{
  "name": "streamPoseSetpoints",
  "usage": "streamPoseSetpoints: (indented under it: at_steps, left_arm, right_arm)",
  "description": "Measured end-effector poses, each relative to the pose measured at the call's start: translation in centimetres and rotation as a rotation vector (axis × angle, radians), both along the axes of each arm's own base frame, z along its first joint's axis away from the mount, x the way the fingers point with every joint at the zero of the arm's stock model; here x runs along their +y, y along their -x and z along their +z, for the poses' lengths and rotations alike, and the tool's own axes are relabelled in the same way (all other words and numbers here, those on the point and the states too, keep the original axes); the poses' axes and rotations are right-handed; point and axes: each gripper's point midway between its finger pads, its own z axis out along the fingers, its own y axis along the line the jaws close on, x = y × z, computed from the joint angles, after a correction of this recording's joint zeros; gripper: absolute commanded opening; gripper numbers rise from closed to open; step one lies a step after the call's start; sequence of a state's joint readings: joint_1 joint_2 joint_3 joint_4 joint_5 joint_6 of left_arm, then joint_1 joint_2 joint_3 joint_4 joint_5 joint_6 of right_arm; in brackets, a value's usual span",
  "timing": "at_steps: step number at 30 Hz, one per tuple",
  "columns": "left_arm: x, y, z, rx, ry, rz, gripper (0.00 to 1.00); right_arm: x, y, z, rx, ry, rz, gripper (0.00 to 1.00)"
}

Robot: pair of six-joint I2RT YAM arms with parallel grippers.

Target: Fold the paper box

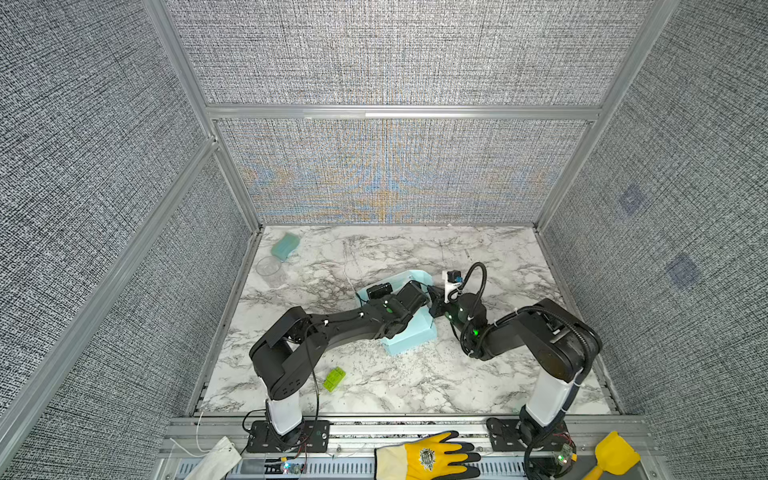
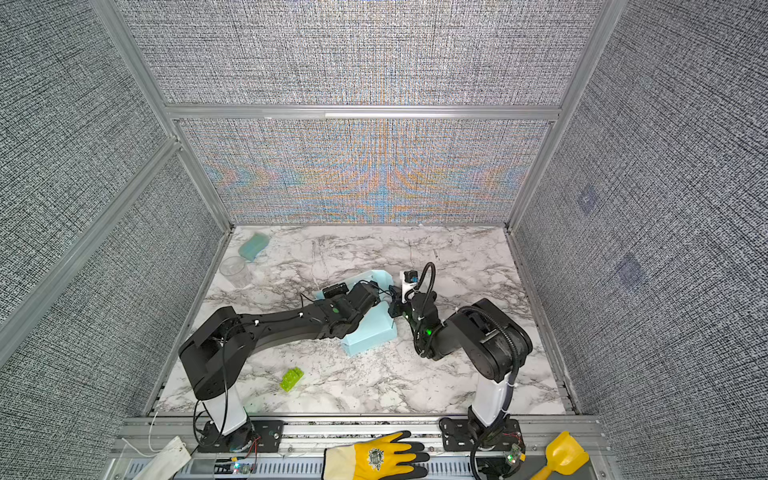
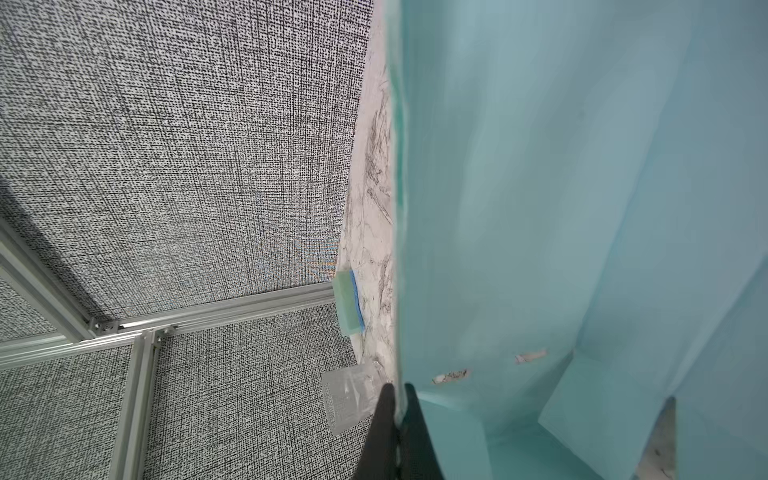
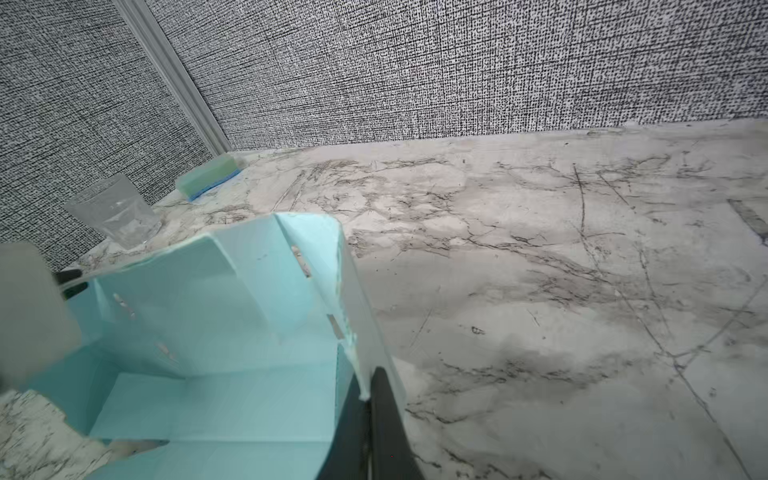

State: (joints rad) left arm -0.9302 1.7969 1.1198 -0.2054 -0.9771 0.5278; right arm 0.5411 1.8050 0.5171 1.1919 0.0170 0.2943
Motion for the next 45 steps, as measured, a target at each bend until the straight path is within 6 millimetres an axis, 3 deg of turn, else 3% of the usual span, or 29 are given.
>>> streamPoseSetpoints:
  at_steps: [8,20,25,29,32,40,45]
  left_arm:
    - [0.1,-0.1,-0.4,-0.008,-0.017,0.006,0.00]
    - [0.5,0.7,0.5,-0.016,0.005,0.005,0.00]
    - [0.8,1.1,0.1,-0.003,0.007,0.003,0.00]
    - [0.4,1.4,0.1,0.009,0.027,-0.018,0.00]
    - [0.4,1.5,-0.2,0.017,0.024,-0.025,0.00]
    - [0.1,1.8,-0.5,0.017,0.010,-0.047,0.00]
    - [0.0,1.7,-0.6,0.008,0.000,-0.050,0.00]
  right_arm:
    - [1.1,1.3,1.2,-0.011,0.014,0.035,0.00]
    - [3.1,2.2,1.0,0.023,0.014,0.077,0.00]
    - [3.7,2.6,1.0,0.052,0.003,0.116,0.20]
    - [4.0,2.7,2.2,0.042,-0.022,0.172,0.40]
    - [2.7,2.1,2.9,0.039,-0.049,0.179,0.45]
    - [-1.4,1.2,3.9,0.050,-0.133,0.196,0.46]
    - [-1.8,-0.1,2.6,0.101,-0.167,0.255,0.47]
